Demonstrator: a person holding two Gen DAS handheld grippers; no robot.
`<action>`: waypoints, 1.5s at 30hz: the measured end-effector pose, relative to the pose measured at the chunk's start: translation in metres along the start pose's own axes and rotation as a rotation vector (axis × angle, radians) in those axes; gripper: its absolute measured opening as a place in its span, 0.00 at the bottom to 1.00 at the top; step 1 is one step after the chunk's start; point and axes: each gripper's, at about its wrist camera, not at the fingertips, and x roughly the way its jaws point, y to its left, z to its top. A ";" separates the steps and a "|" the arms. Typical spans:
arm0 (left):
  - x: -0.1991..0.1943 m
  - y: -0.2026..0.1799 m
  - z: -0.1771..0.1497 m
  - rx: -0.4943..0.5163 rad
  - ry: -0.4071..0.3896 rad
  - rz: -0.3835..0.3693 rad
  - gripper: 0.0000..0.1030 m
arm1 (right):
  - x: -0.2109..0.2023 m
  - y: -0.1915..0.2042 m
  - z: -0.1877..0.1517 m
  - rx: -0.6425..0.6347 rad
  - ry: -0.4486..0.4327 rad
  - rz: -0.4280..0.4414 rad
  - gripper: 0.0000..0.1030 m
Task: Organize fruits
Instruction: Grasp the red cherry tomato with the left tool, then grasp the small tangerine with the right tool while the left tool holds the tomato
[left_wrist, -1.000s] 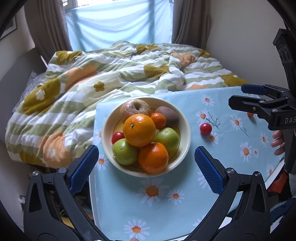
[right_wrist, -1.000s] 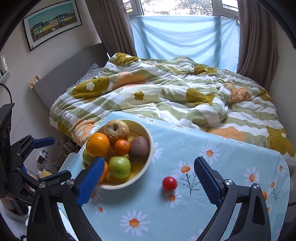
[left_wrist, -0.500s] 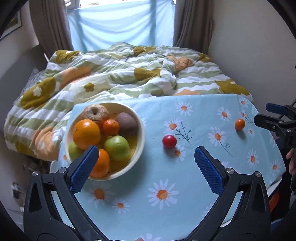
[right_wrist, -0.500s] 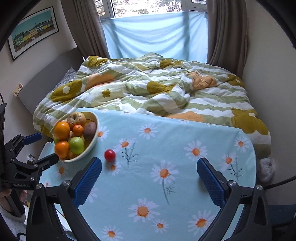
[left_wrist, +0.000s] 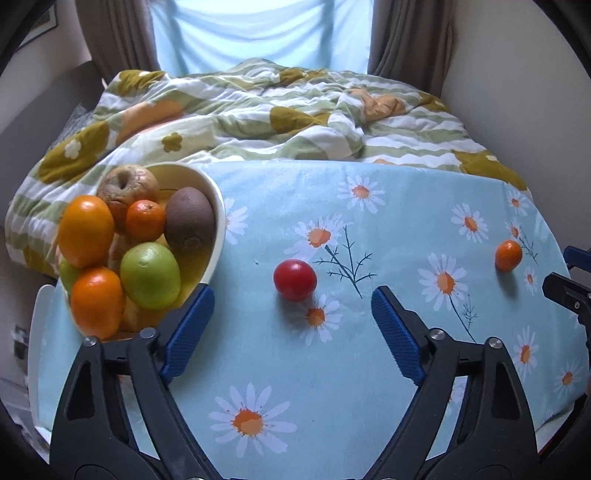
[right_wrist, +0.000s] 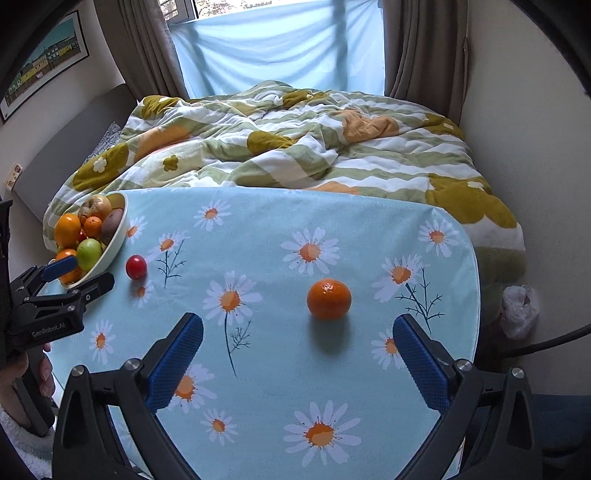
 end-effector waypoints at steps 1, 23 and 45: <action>0.007 0.000 0.000 -0.005 0.008 0.006 0.80 | 0.005 -0.002 -0.001 -0.002 0.008 0.004 1.00; 0.052 -0.005 -0.003 0.030 0.043 0.024 0.38 | 0.052 -0.020 -0.003 -0.025 0.049 0.006 0.86; 0.010 -0.013 -0.022 0.054 0.029 -0.036 0.38 | 0.054 -0.008 0.012 -0.068 0.028 -0.019 0.33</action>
